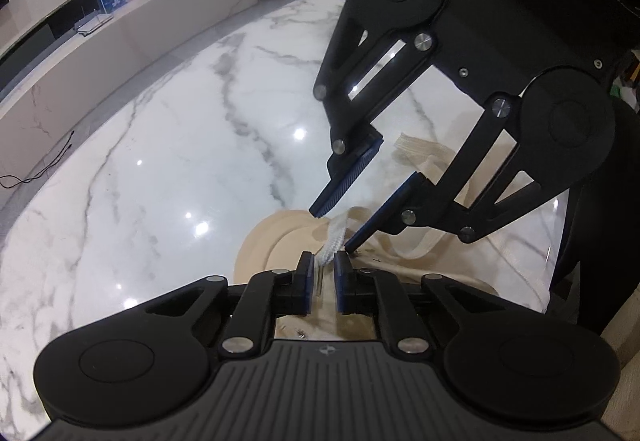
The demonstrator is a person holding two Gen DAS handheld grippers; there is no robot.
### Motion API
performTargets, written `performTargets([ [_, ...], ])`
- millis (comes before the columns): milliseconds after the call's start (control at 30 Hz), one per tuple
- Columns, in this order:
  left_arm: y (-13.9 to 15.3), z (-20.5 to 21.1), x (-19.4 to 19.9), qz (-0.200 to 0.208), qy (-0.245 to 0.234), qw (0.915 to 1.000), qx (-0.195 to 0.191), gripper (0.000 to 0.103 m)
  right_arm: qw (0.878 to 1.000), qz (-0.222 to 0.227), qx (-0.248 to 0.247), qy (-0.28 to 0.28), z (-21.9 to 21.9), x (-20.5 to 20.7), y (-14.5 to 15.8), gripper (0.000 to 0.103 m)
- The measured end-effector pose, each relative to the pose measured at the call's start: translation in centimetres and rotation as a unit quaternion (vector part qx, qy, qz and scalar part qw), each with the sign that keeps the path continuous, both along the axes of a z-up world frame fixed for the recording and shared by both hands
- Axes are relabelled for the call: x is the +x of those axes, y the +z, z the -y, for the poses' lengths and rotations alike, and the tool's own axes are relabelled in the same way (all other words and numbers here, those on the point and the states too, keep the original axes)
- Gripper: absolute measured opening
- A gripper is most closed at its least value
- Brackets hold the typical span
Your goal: Lace up shoes with both hands
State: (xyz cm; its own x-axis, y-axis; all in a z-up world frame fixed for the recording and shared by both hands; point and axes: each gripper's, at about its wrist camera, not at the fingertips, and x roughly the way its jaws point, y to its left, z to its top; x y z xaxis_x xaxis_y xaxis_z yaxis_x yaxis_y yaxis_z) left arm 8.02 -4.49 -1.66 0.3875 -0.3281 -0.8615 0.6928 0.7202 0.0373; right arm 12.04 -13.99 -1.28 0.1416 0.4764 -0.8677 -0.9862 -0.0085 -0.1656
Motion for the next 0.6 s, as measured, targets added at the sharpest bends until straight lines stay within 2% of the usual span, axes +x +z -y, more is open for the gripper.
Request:
performTargets([
  [67,-0.2,0.0,0.0,-0.003,-0.004,0.9999,0.009,0.010,1.000,-0.003,-0.005,0.005,-1.6,-0.8,0.2,0.019],
  [500,0.0,-0.5,-0.7,-0.007,-0.006,0.9996,0.026,0.011,0.997,-0.069,-0.017,-0.012,-3.4,0.5,-0.3,0.018],
  [600,0.0,-0.7,-0.6,-0.008,0.002,0.9997,0.024,0.016,0.996,-0.086,-0.018,-0.028,-3.8,0.8,-0.6,0.014],
])
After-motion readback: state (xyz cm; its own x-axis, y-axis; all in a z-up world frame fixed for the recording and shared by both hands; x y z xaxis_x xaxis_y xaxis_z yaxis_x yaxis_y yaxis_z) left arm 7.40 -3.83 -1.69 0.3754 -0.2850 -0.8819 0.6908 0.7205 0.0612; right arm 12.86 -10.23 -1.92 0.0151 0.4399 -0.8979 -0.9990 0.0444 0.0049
